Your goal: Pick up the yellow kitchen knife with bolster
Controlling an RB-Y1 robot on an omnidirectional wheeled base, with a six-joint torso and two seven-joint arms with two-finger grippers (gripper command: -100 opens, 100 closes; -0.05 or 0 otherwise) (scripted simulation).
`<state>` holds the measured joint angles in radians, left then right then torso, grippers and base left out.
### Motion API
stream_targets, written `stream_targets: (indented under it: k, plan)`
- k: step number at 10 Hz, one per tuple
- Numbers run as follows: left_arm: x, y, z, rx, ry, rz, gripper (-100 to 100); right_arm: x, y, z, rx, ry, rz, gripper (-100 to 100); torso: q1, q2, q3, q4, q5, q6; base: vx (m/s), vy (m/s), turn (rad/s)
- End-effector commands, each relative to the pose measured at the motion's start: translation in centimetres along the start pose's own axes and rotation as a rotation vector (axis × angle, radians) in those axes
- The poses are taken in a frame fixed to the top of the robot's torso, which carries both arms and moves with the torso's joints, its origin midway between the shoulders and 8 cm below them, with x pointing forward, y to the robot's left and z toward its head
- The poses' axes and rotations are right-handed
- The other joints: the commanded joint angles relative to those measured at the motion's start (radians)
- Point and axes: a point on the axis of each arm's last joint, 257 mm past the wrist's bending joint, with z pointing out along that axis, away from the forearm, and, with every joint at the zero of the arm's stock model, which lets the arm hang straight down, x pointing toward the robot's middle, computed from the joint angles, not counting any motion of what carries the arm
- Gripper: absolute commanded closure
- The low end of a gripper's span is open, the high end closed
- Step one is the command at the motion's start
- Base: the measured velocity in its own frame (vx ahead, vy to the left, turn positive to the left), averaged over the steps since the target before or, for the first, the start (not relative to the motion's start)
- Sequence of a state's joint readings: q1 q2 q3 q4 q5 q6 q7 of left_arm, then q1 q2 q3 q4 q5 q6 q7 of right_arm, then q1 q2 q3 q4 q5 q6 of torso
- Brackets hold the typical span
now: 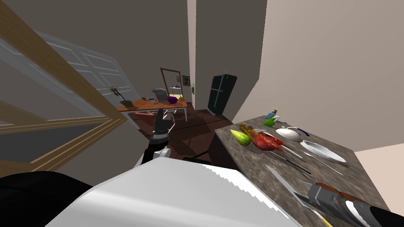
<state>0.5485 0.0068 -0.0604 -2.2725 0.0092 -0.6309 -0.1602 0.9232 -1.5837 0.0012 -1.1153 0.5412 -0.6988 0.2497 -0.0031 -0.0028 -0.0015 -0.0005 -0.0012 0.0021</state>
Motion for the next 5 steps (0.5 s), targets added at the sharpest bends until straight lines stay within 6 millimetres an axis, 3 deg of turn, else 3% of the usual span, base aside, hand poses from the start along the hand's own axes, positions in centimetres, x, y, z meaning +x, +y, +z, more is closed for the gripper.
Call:
stream_targets:
  k: [1, 3, 5]
  plan:
    - [0.0, 0.0, 0.0, 0.000, 0.000, 0.000, 0, 2.6, 2.3, -0.2, -0.061, 0.051, 0.036, -100, 0.000, 0.000, 0.000, 0.000, 0.000, 0.000, 0.058, -0.039, 0.132]
    - [0.0, 0.0, 0.0, 0.000, 0.000, 0.000, 0, 2.6, 2.3, -0.2, -0.061, 0.051, 0.036, -100, 0.000, 0.000, 0.000, 0.000, 0.000, 0.000, 0.034, -0.013, 0.020]
    - [0.0, 0.0, 0.0, 0.000, 0.000, 0.000, 0, 5.5, 4.8, -0.7, -0.122, 0.105, 0.075, -100, 0.002, 0.001, 0.000, 0.000, 0.000, 0.000, 0.045, -0.014, 0.094]
